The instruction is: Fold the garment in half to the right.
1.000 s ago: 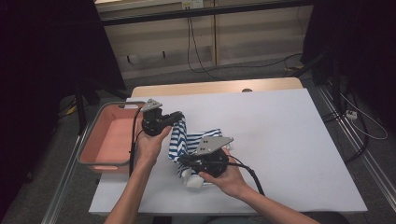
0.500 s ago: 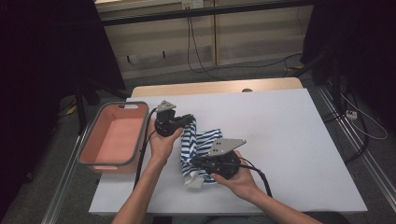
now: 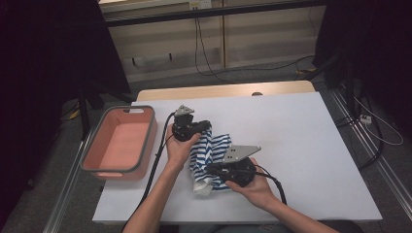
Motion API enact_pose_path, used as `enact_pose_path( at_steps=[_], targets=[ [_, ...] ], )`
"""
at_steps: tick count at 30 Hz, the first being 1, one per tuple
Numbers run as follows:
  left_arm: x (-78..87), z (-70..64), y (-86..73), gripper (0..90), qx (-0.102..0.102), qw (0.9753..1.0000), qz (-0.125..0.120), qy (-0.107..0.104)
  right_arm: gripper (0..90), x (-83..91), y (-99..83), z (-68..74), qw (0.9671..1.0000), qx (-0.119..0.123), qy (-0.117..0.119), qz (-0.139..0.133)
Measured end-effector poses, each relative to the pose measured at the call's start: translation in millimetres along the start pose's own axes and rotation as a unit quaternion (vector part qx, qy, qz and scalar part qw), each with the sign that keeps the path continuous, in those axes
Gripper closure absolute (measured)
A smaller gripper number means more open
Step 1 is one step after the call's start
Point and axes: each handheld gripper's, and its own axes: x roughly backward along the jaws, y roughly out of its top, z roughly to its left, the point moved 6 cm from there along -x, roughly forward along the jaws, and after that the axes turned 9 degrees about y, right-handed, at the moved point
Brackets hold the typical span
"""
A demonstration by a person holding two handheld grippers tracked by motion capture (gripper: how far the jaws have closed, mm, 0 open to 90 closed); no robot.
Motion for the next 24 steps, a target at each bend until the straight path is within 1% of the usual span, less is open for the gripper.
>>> enact_pose_path(
  at_steps=[3, 6, 7, 8, 11, 14, 19, 24],
  targets=[
    [-5.5, -1.7, -4.1, 85.7, -0.003, 1.0000, 0.007, -0.002, 83.9, 0.0, -4.2, -1.5, 1.0000, -0.003, -0.003, 0.003],
    [-9.5, -3.5, -6.3, 85.7, 0.004, 0.9999, 0.009, -0.005, 83.9, 0.9, -8.5, -2.6, 1.0000, -0.007, -0.003, 0.005],
    [-10.5, -3.4, -6.9, 85.6, 0.001, 0.9999, 0.011, -0.003, 83.9, 1.2, -9.5, -2.9, 1.0000, -0.008, -0.003, 0.005],
    [-11.8, -4.0, -7.2, 85.7, 0.003, 0.9999, 0.010, -0.004, 83.9, 1.6, -10.1, -3.3, 0.9999, -0.008, -0.004, 0.006],
    [-16.6, -5.0, -10.4, 85.6, 0.005, 0.9998, 0.018, -0.002, 83.8, 2.9, -10.2, -4.3, 0.9999, -0.010, -0.007, 0.005],
    [-21.7, -5.1, -14.2, 85.6, 0.010, 0.9997, 0.024, -0.001, 82.4, 2.8, -13.3, -5.7, 0.9998, -0.012, -0.010, 0.012],
    [-28.8, -5.5, -20.2, 85.6, 0.005, 0.9994, 0.035, 0.001, 81.4, 3.8, -19.7, -7.2, 0.9995, -0.017, -0.013, 0.023],
    [-33.5, -8.8, -22.3, 85.6, 0.009, 0.9993, 0.036, 0.000, 82.6, 6.6, -24.9, -8.8, 0.9992, -0.019, -0.017, 0.032]
  ],
)
